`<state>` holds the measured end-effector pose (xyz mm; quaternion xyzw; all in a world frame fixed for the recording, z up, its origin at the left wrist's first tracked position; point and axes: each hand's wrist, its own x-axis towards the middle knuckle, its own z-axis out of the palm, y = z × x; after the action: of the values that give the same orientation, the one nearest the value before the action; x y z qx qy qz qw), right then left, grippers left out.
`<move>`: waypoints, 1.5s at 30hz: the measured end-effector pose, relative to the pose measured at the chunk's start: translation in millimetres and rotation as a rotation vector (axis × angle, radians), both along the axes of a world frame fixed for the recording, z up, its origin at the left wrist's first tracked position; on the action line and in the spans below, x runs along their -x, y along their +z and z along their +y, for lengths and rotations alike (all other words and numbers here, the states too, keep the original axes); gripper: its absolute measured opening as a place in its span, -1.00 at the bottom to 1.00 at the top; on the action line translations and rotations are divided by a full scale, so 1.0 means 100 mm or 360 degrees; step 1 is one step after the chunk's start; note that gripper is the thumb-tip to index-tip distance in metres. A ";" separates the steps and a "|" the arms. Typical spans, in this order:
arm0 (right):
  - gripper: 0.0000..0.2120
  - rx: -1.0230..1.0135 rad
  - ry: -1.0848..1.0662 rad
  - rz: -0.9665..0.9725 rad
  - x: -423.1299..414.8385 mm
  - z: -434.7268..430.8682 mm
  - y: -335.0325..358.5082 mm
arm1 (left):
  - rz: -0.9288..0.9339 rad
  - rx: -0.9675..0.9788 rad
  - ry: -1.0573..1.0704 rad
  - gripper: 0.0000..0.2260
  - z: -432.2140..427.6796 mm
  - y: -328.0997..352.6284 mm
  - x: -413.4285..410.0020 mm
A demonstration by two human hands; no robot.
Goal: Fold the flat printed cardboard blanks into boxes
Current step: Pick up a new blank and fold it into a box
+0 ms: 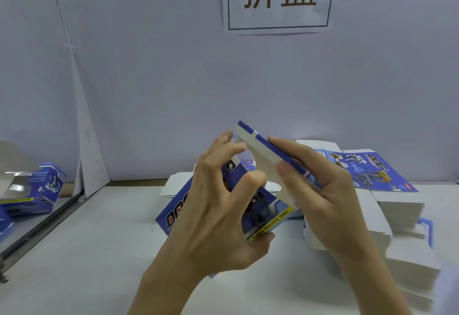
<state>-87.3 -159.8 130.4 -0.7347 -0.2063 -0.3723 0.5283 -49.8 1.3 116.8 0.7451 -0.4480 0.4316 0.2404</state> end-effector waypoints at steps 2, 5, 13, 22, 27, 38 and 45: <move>-0.73 0.0025 0.0006 -0.0001 0.01 -0.02 0.00 | 0.0007 0.0021 -0.0010 -0.40 -0.01 -0.01 0.01; -0.80 -0.0013 0.0067 0.0043 -0.01 -0.02 -0.03 | 0.0035 0.0015 0.0015 -0.37 0.01 -0.01 0.01; -0.81 0.0079 0.0139 0.0122 0.00 -0.04 -0.01 | 0.0064 0.0037 0.0010 -0.38 0.07 0.01 0.00; -0.65 0.0088 0.0187 -0.0010 -0.02 -0.11 -0.03 | 0.0304 0.0282 -0.0139 -0.20 0.02 0.06 0.06; -0.81 -0.0470 0.0157 -0.0183 -0.04 -0.15 -0.03 | 0.1005 0.0802 -0.0589 -0.34 0.05 0.08 0.03; -0.90 -0.0527 0.0605 0.0186 -0.05 -0.10 -0.08 | 0.1421 0.0943 -0.1195 -0.60 0.14 0.01 -0.02; -0.85 -0.0553 0.0679 0.0200 -0.05 -0.08 -0.07 | 0.1402 0.1161 -0.1201 -0.79 0.07 -0.01 -0.01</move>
<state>-81.9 -168.1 123.6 -0.5948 -0.2561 -0.2363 0.7245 -49.2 8.7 115.6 0.5154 -0.3634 0.0981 0.7699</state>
